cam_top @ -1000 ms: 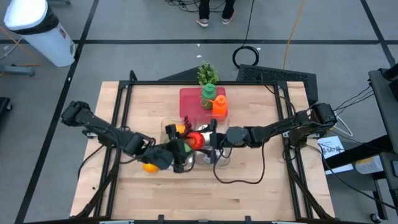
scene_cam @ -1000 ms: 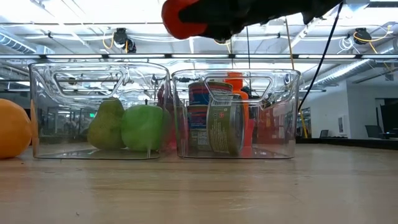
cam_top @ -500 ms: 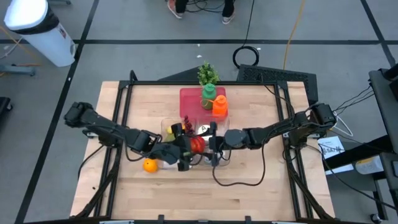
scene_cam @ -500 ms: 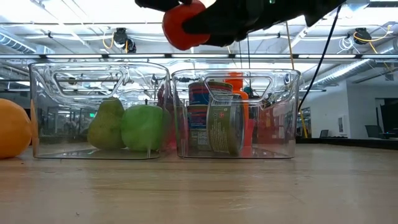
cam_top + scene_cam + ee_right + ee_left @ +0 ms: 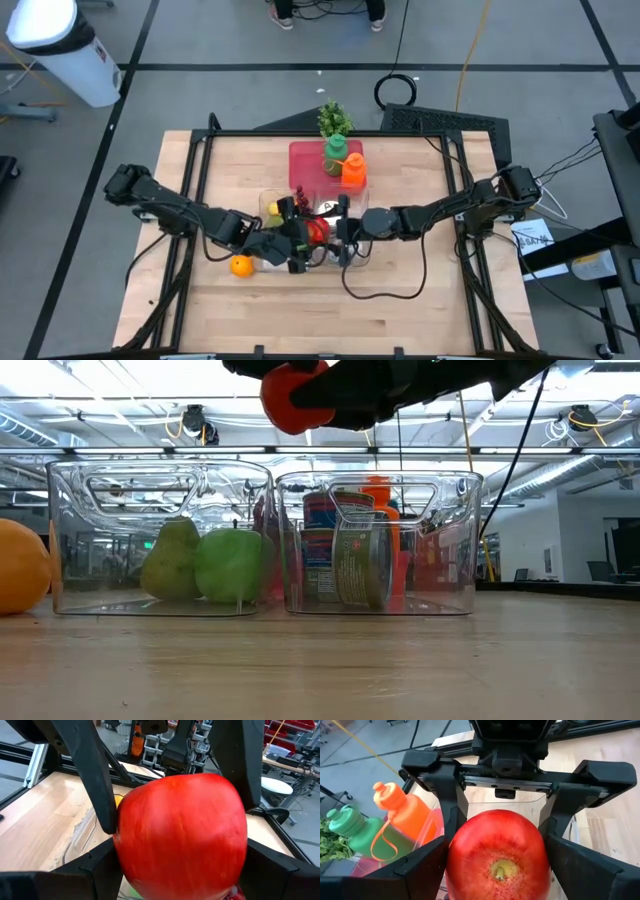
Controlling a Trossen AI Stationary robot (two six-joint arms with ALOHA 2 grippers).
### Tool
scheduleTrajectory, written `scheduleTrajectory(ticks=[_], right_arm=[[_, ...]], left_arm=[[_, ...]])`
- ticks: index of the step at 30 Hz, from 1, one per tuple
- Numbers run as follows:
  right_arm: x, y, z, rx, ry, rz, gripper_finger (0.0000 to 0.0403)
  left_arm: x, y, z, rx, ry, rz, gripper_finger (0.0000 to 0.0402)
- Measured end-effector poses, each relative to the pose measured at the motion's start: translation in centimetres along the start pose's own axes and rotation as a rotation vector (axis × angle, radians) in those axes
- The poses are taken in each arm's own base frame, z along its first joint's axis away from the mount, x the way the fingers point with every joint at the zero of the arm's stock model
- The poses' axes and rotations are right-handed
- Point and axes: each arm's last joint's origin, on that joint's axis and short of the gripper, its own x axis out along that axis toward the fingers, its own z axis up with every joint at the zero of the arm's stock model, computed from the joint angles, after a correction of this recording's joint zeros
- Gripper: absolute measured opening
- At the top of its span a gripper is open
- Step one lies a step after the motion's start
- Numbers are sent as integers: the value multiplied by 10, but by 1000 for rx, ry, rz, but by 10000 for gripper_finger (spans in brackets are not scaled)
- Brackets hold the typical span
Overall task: Pick & Place Food Item
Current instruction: Put the red apple into the left transparent bin
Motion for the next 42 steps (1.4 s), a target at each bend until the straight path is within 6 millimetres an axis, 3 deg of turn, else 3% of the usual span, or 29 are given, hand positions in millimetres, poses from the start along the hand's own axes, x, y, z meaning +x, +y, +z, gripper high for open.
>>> scheduleTrajectory(ticks=[11, 19, 23, 26, 32, 38, 42], right_arm=[[0, 0, 1, 12, -3, -11, 298], [0, -1, -4, 2, 41, -33, 298], [0, -1, -6, -3, 69, -32, 298], [0, -2, -4, 3, 42, -29, 302], [0, -2, 0, -1, 14, -20, 386], [-10, 5, 14, -53, -24, -14, 365], [-18, 12, 19, -81, -12, 29, 363]], left_arm=[[-3, -3, -8, 33, 65, 5, 338], [24, 0, -16, 76, 136, 54, 335], [27, 3, -17, 73, 143, 42, 301], [21, 3, -14, 73, 126, 45, 269], [7, 1, -13, 74, 100, 63, 269], [-25, 2, -30, 57, 229, 79, 269], [-43, -1, -41, -59, 364, -8, 269]])
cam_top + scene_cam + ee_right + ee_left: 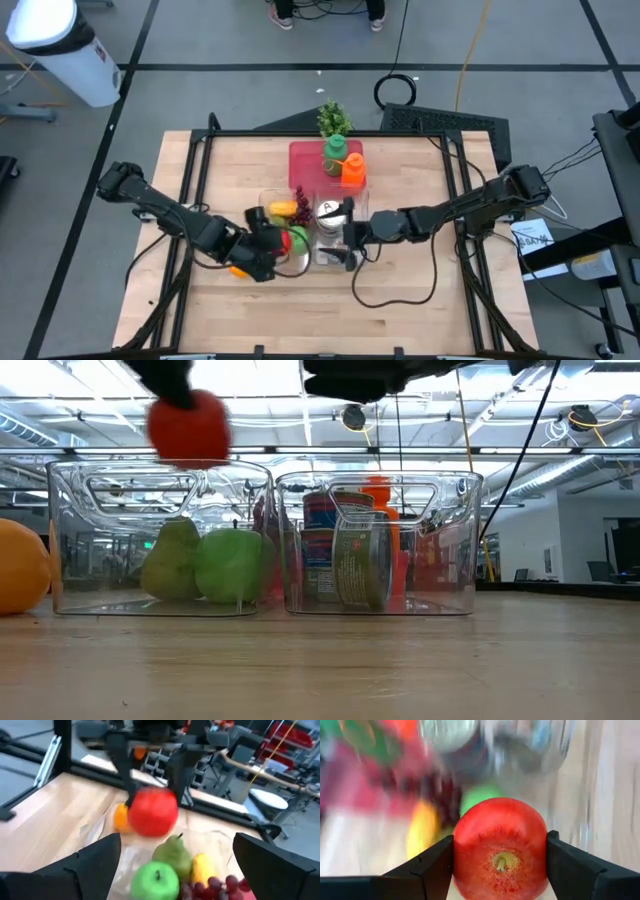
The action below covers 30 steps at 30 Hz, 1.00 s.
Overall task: Pick & Place Food Item
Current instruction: Put the red apple into the left transparent bin
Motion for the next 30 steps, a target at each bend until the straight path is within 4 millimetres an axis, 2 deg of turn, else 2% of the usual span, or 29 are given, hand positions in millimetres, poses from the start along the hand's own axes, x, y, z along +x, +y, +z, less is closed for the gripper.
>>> scheduleTrajectory(ticks=[2, 5, 11, 20, 30], right_arm=[[-7, 1, 6, 3, -8, 10, 363], [-13, 0, 16, 16, -59, 7, 364], [-14, 4, 15, 12, -54, 22, 363], [-14, 3, 14, 7, -44, 23, 363], [-13, 4, 13, 6, -42, 23, 363]], left_arm=[[-3, -4, -10, -26, 86, -37, 269], [0, -15, -20, -51, 126, -101, 269], [15, -13, -35, -97, 162, -60, 269], [45, 2, -34, -142, 193, -148, 269], [71, 23, -40, -232, 232, -146, 269]])
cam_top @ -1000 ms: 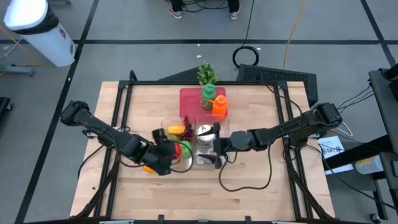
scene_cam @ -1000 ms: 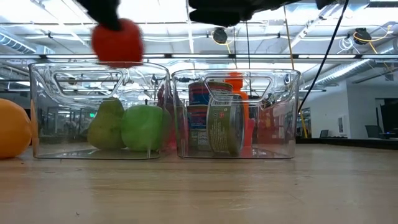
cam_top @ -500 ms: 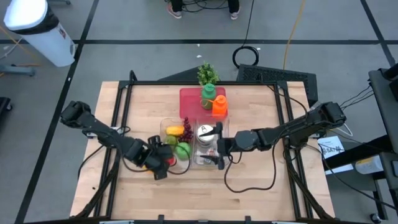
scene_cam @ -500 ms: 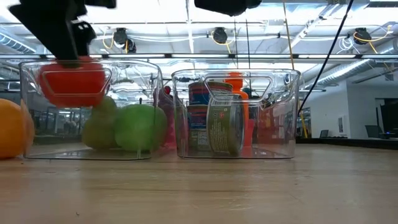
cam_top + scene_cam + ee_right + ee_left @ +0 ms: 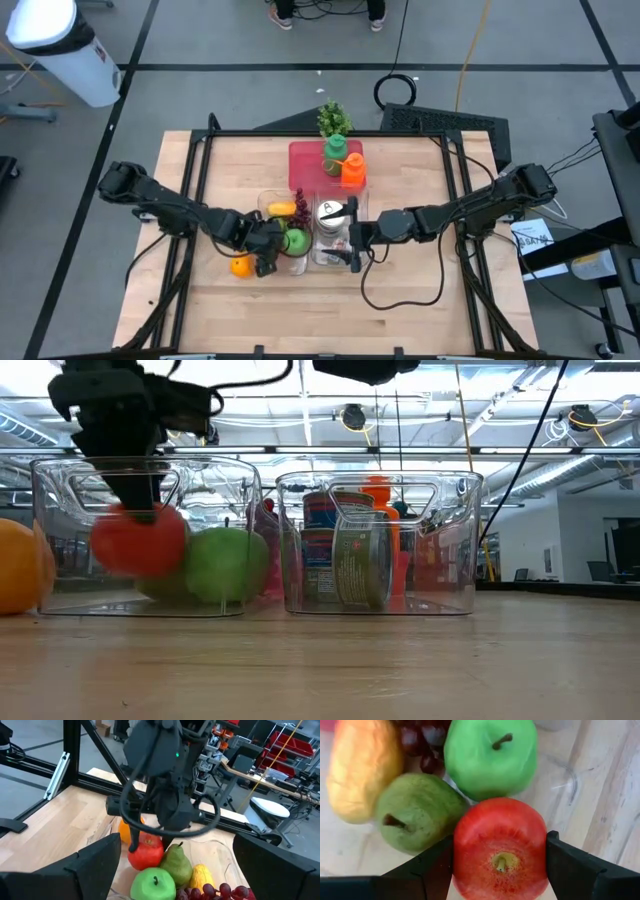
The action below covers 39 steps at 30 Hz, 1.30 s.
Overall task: Pick & Place Food Item
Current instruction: Put the red apple into the left transparent bin, then put the orange into the left transparent bin
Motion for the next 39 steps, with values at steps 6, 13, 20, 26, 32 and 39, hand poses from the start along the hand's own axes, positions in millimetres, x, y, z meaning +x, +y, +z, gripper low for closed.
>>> scheduleTrajectory(ticks=[6, 13, 20, 26, 32, 39], right_arm=[[0, 0, 0, -1, 1, 0, 363], [0, 0, -1, -1, 2, 0, 364], [0, 0, -1, -2, 6, 1, 364], [0, 0, -1, -3, 9, 1, 364], [1, -3, -2, -1, 12, -7, 364], [1, -3, -4, -3, 30, -4, 364]], left_arm=[[13, 8, -4, -25, 23, -36, 269], [21, 17, -8, -80, 44, -4, 269], [21, 19, -7, -99, 38, 5, 342], [19, 19, -6, -87, 41, -3, 388], [5, 16, 3, -44, 60, 7, 356], [-26, 13, 13, 2, 130, 48, 331]])
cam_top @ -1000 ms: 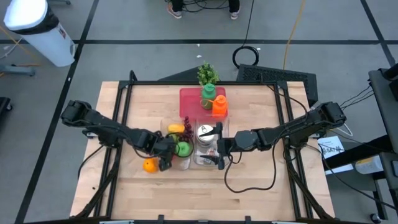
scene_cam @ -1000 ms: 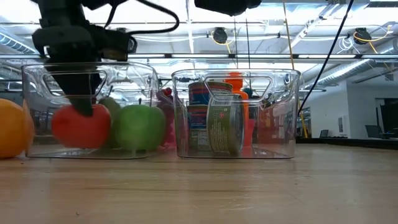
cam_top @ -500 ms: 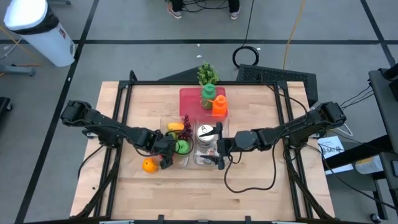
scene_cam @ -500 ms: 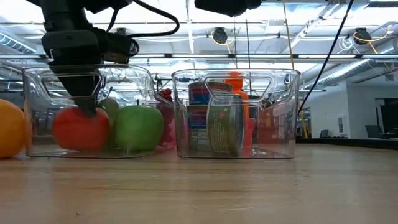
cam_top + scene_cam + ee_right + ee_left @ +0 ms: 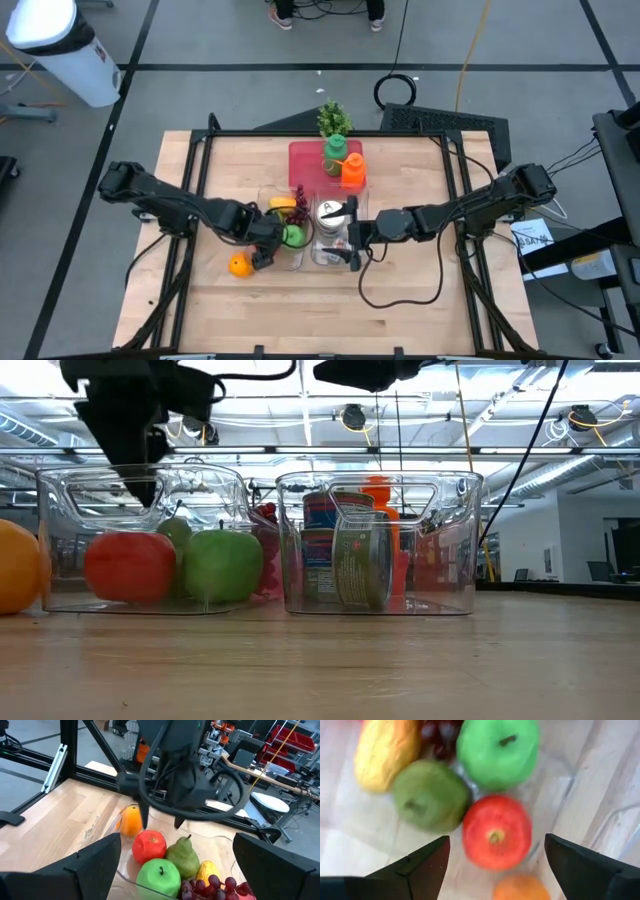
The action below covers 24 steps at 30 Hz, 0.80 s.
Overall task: Pick & Place Food Item
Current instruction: Put the orange into the left transparent bin
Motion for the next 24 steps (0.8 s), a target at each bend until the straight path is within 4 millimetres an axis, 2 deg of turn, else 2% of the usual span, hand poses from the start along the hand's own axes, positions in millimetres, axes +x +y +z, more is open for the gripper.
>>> scheduleTrajectory(ticks=[3, 7, 11, 15, 20, 24], right_arm=[[0, 0, 0, -1, 5, 2, 364], [0, 0, -1, -3, 10, 2, 364], [0, 1, -2, -5, 19, 5, 364], [0, 1, -2, 6, 19, 5, 364], [0, 1, -2, 22, 19, 4, 364], [0, 1, -2, 22, 19, 5, 364]], left_arm=[[-13, 0, -7, -18, 79, 45, 324], [-24, -4, -27, -16, 157, 141, 315], [-40, -9, -50, -98, 144, 184, 306], [-48, -23, -68, -150, 94, 164, 301], [-52, -42, -90, -187, 31, 153, 305], [-42, -52, -101, -198, 35, 143, 315]])
